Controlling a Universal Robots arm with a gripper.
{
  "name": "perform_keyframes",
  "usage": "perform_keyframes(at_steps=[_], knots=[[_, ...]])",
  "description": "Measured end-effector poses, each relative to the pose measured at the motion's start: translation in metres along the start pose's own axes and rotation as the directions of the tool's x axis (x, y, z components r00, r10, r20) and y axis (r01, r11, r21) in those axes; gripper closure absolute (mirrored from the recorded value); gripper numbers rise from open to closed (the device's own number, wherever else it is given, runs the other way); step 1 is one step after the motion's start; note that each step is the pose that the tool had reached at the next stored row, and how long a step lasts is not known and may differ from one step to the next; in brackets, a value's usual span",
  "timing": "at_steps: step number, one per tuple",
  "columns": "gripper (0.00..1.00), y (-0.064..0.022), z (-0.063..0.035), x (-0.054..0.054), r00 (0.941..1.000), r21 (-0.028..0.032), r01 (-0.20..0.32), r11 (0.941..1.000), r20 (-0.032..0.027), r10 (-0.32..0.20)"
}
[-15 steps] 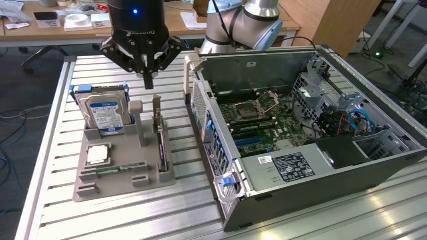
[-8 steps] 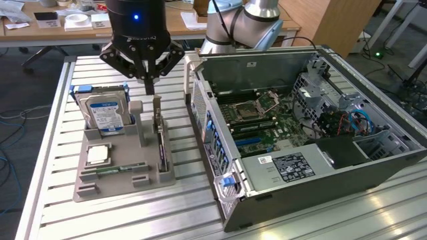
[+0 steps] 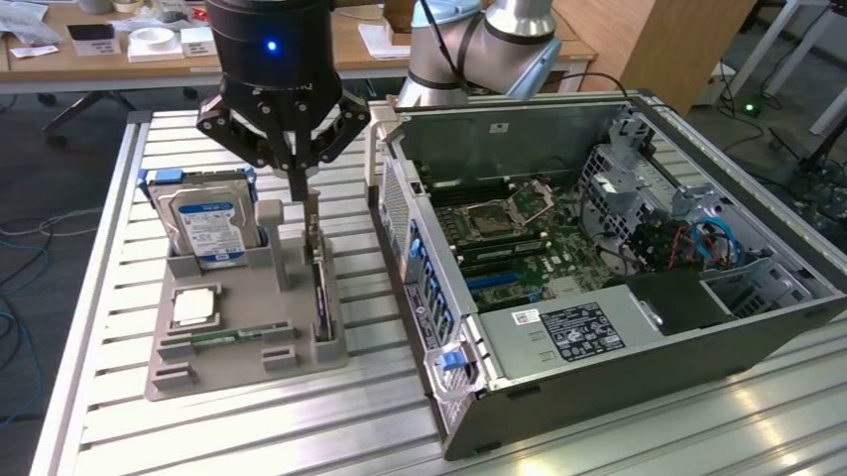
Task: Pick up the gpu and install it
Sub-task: 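Reach for the gpu, then pick up the gpu and move the gpu toward the slot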
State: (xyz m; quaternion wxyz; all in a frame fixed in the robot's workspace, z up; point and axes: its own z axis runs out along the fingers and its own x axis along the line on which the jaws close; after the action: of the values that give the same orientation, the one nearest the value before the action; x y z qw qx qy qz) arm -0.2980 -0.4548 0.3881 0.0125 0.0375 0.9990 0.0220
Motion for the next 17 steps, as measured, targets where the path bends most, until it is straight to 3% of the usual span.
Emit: perform_keyframes(at_steps=[3,17], knots=[[0.9,-0.0045,-0.0002,-0.0003,1.0,0.0001,0.0,1.0,0.0,0.0],[0.9,-0.0045,-0.0002,-0.0004,1.0,0.0,0.0,1.0,0.0,0.0]])
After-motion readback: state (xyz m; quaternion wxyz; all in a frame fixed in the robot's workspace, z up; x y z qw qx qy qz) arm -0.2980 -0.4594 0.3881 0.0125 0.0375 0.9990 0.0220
